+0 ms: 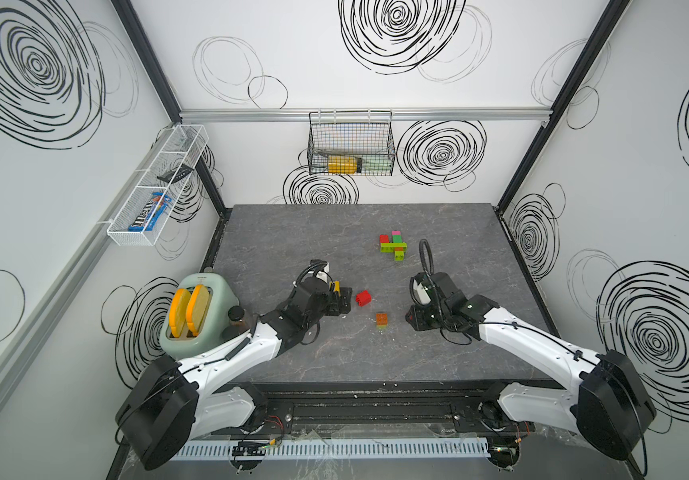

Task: Assemble the number 4 with lego
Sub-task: Pick up the lego brick from the center of the board, then place the lego brick at the center of the board.

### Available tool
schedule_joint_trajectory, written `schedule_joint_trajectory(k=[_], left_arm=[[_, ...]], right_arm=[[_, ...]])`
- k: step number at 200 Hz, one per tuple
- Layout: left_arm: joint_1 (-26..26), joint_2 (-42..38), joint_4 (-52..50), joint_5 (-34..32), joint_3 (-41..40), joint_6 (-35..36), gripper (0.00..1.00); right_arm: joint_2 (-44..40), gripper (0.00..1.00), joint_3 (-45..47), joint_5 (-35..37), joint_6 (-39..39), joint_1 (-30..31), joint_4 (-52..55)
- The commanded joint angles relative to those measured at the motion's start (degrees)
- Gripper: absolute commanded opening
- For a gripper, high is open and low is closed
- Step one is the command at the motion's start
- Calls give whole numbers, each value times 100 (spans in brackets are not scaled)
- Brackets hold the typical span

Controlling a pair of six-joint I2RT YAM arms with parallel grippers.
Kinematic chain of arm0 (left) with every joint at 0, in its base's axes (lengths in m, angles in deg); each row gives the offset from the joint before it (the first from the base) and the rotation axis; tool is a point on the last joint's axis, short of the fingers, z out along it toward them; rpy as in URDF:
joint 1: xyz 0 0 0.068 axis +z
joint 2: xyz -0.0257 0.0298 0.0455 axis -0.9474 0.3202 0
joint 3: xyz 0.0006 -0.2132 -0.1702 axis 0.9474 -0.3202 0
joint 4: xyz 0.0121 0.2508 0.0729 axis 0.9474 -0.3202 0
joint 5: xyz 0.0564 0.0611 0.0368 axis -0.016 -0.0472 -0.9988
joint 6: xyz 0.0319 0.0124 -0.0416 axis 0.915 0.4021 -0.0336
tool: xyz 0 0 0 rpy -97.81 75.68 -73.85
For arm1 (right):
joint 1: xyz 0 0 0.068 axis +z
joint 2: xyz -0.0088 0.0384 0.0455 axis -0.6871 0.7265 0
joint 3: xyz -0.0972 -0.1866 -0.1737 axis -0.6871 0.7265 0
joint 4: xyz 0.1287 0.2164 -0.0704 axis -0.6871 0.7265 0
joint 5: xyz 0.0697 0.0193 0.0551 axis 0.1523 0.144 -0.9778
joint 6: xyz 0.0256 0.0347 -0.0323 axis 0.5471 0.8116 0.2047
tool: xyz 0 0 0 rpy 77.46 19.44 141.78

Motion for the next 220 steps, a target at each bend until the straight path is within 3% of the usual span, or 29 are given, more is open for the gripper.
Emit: schedule_joint_trajectory(k=[1,47,78,124,169,220], left_arm=[[-291,145,452,496,131,58,96],[-306,897,351,1801,215,-245,96],[-167,1324,434,2502,357,-263,100],[-65,1759,848,3238,471,-601,77],[219,2192,1706,3709,332,-1226,54],[301,2634,2168,4142,276,-1515,41]], right_arm=[[-49,0,40,-430,155,-218,-431],[466,0,-363,-1397,354,-339,-603],[939,0,-686,-1605,526,-331,-435],[1541,0,-1232,-2008,219,-309,-51],[2013,3,-1528,-1836,50,-102,286],[2395,4,-1728,-1690,89,171,389]])
